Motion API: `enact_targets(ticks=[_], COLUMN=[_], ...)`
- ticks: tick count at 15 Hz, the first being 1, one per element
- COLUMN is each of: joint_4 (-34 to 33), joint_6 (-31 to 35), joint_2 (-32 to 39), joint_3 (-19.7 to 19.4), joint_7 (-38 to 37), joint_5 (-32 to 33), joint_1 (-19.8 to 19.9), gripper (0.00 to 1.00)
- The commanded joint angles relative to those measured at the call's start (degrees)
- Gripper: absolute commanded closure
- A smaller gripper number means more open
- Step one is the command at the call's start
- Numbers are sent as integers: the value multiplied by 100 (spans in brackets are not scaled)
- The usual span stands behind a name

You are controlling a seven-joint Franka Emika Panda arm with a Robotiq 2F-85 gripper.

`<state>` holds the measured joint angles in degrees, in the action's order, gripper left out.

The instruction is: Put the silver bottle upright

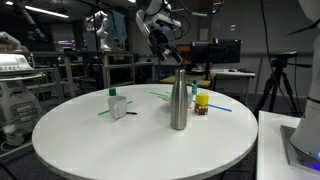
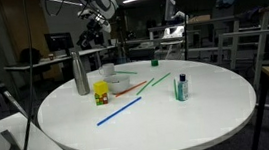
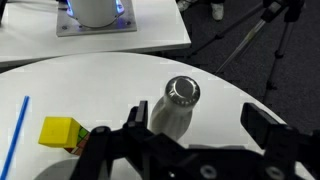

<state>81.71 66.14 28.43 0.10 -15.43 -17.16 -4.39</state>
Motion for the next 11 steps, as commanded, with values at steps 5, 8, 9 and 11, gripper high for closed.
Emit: enact_targets(ticks=[5, 8, 9, 11], joint_4=[-520, -604, -508, -544], joint_6=[-99, -22, -15, -19], joint_2=[-572, -815, -661, -782], joint_3=[1, 9, 30, 33], joint_7=[-392, -417, -247, -254], joint_5=[5, 30, 15, 18], joint_1=[-16, -20, 10, 12], gripper=[0, 0, 0, 0])
